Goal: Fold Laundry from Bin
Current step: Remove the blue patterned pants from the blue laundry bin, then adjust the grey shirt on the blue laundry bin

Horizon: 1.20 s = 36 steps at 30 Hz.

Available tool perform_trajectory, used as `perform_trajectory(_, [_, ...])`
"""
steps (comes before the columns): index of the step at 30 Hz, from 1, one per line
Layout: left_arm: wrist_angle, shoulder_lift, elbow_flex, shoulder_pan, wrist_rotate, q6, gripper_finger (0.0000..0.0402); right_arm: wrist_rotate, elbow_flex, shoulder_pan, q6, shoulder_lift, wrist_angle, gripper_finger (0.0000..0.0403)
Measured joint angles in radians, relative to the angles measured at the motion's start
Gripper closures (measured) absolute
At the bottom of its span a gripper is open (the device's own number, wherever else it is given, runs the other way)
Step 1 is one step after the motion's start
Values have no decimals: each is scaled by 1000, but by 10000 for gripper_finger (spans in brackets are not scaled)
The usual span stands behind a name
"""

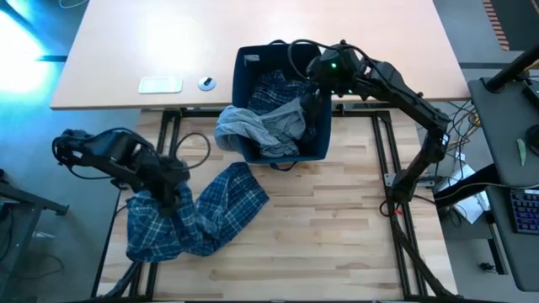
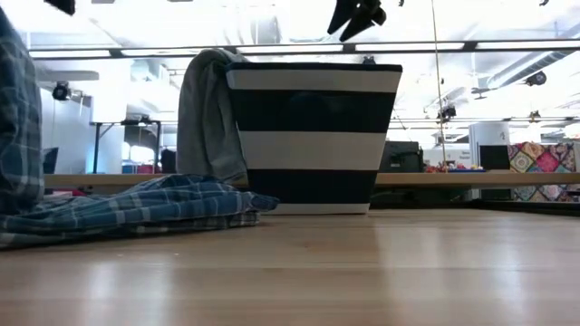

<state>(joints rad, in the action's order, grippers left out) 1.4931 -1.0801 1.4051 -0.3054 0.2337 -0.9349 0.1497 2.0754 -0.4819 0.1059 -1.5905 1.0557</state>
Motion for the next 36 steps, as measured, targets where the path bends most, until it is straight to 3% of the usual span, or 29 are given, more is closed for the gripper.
perform_trajectory(3, [-3, 3, -26, 8, -43, 5, 293, 0, 0, 15, 1, 1, 1, 104])
perform_trajectory(11, [-84, -48, -33, 79, -414, 130, 185, 0, -1, 22, -1, 1, -2, 103])
perform_trajectory(18, [-155, -73, -41, 124, -453, 214, 127, -45, -1, 22, -10, 1, 2, 103])
perform_trajectory(23, [-124, -23, -41, 141, -502, 215, 103, -53, -1, 42, -9, 1, 2, 106])
perform_trajectory(30, [-132, 104, -41, 187, -642, 182, 100, -53, -1, 71, -26, -3, -1, 110])
perform_trajectory(36, [-270, 159, -41, 215, -707, 244, 100, -127, -10, 114, -42, -37, -114, 108])
